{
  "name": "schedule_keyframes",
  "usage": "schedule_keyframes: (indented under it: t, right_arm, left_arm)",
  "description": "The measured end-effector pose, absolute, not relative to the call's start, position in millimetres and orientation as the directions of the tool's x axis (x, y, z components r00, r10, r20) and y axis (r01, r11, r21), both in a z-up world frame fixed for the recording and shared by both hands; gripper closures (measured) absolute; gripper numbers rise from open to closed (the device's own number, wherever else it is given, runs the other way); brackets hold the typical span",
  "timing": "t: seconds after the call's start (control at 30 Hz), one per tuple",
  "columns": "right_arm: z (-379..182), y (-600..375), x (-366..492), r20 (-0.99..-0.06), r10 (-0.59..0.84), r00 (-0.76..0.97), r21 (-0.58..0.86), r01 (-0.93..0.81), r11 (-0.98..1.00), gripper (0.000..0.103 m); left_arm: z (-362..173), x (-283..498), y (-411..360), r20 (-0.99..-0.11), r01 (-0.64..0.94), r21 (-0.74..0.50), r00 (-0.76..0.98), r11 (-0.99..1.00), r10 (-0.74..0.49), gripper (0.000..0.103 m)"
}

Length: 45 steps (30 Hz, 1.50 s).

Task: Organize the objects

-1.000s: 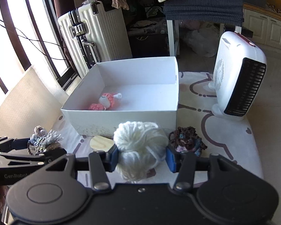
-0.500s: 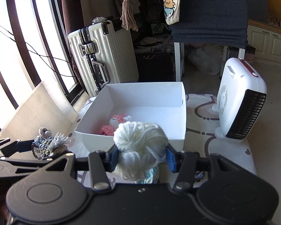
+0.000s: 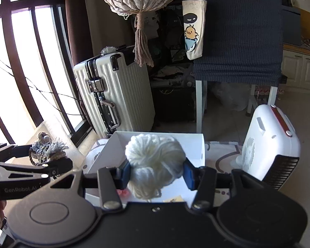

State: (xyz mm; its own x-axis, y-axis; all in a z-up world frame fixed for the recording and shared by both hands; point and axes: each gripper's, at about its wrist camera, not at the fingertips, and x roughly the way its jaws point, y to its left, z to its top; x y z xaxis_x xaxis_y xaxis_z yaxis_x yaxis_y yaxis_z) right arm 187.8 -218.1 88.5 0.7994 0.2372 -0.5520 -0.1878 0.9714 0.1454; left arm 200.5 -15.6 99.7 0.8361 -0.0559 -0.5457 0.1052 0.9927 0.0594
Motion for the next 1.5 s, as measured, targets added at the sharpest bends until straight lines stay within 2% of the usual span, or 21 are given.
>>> schedule_keyframes:
  t: [0.2,0.6,1.03,1.5]
  right_arm:
    - [87.4,-218.3,230.7,-0.536,0.232,0.812,0.170,-0.165,0.971,0.051]
    - [46.2,-218.7,309.7,-0.601,0.205,0.773,0.180,-0.119,0.976,0.051]
    - [-23.4,-228.1,352.3,-0.758,0.152,0.634,0.149,-0.059,0.987,0.051]
    - [-50.7,-221.3,365.2,-0.817,0.173,0.550,0.148,-0.090,0.985,0.051]
  left_arm:
    - [99.9,245.3,-12.7,-0.534,0.089,0.036,0.844,0.995,-0.056,0.019]
    - [51.7,323.1,-14.4,-0.652,0.108,0.071,0.758,0.992,-0.036,0.019]
    - [-25.0,350.5,-41.5,-0.809,0.200,0.100,0.587,0.975,-0.037,0.019]
    - [-71.2,361.1,-57.8,-0.874,0.242,0.127,0.486,0.962,-0.007,0.019]
